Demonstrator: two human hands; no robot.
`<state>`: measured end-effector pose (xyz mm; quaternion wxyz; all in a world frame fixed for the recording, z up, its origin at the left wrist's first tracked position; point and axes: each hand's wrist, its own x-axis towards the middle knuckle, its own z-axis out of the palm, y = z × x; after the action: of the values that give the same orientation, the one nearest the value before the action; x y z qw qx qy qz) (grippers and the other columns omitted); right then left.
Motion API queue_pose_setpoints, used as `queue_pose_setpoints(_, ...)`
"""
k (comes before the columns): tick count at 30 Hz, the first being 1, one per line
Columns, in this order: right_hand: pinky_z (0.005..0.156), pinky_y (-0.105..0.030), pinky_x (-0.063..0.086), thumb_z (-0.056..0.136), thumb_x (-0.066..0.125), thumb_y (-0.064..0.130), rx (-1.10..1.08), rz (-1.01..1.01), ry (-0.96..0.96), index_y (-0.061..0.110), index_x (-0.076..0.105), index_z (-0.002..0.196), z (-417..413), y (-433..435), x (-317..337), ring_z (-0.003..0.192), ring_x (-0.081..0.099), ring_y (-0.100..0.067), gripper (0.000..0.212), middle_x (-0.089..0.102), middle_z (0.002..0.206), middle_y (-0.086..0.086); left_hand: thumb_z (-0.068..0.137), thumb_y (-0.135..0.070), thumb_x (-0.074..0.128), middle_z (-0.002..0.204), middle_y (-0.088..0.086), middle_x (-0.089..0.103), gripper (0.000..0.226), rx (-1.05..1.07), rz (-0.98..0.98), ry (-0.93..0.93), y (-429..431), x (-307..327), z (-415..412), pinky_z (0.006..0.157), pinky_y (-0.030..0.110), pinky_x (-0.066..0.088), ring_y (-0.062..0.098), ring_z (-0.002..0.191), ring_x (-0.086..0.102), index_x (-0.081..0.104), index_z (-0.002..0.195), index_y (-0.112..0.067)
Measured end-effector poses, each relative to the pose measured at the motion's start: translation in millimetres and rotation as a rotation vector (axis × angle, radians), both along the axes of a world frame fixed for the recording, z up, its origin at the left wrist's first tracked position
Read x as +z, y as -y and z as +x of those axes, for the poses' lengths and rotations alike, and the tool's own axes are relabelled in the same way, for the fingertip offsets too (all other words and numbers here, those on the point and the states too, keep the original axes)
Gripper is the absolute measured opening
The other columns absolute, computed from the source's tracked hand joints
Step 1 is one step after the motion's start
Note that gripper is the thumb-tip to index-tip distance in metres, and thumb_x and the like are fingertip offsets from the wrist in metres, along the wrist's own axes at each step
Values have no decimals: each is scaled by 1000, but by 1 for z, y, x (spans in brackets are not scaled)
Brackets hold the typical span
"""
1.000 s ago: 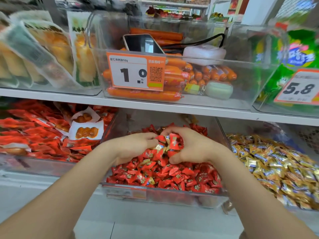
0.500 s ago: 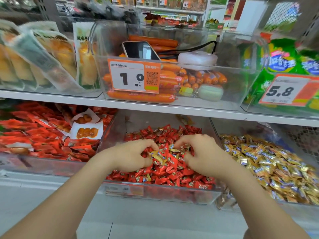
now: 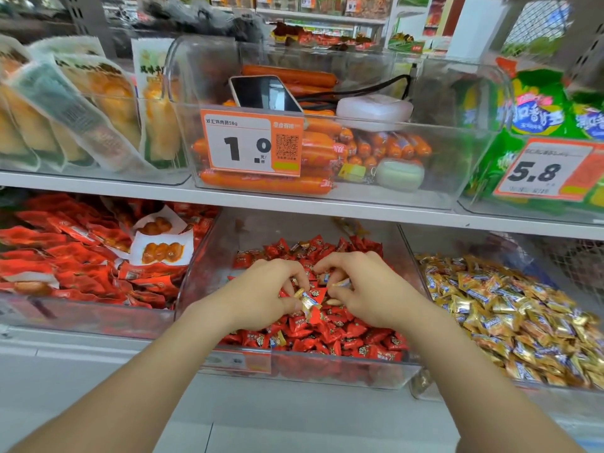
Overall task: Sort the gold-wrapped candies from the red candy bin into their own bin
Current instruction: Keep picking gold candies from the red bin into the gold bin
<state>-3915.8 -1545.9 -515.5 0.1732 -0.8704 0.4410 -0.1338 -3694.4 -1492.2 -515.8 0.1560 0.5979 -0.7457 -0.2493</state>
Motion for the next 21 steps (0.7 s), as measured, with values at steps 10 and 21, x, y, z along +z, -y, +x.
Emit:
queue_pose_setpoints(10,64,-19,44,94,50,7,-9,5,-12,23,68,116,-2,-16,7,73,59,-2,33,67,85,7,101,-20,68,104,-12,69,26,55,65,-132,-2,8,9,63,17,49,-2,64,63,61,119,-37)
queue_pose_setpoints(21,52,-23,39,106,43,21,-116,35,137,24,64,82,1,-17,17,46,50,-5,33,56,49,18,93,2,67,138,-14,30,63,8,140,-2,-14,18,14,95,34,56,10,115,56,55,120,-53)
